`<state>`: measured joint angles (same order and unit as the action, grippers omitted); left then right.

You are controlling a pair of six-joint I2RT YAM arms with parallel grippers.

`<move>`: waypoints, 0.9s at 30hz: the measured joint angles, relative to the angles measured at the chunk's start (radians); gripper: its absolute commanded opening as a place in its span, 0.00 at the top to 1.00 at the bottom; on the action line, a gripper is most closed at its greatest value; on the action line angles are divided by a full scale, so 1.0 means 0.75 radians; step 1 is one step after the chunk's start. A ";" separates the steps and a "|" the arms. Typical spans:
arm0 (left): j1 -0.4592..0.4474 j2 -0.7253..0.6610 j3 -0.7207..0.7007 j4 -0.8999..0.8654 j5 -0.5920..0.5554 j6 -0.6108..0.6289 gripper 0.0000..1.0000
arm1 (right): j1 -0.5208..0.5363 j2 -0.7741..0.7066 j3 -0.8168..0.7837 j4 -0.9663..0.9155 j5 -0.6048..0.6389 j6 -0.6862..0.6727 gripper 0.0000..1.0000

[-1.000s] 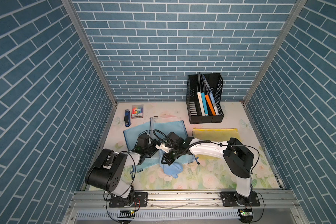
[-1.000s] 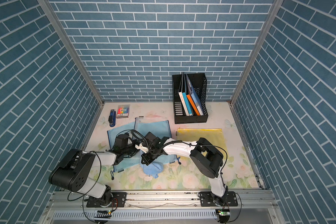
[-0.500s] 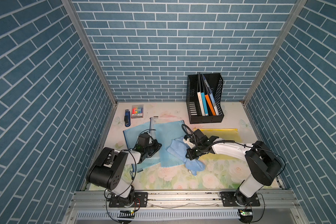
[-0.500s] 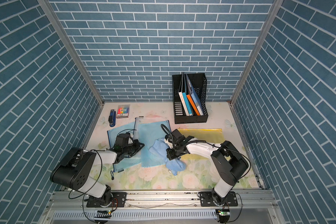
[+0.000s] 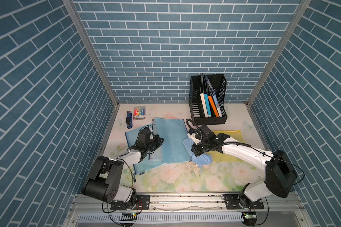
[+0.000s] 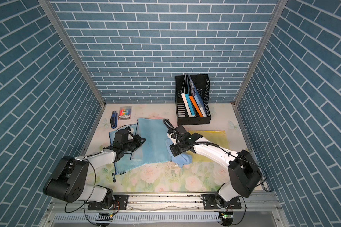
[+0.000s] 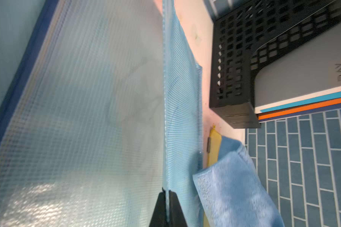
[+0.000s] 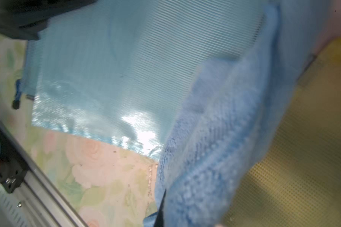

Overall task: Wipe the document bag
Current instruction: Place the cleaning item at the center of the board.

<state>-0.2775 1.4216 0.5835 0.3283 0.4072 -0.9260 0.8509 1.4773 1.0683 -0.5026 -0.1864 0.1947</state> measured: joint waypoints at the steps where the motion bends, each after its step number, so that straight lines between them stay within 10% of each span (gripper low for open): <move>1: 0.001 -0.009 0.030 -0.017 -0.004 0.004 1.00 | 0.036 -0.026 0.008 0.001 -0.004 -0.029 0.94; 27: 0.098 -0.093 0.791 -0.712 -0.269 0.449 1.00 | 0.355 0.280 -0.122 0.197 -0.139 -0.191 0.82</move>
<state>-0.2039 1.3521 1.1767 -0.2058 0.2058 -0.5892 1.1168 1.6871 0.9768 -0.3546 -0.2909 0.0513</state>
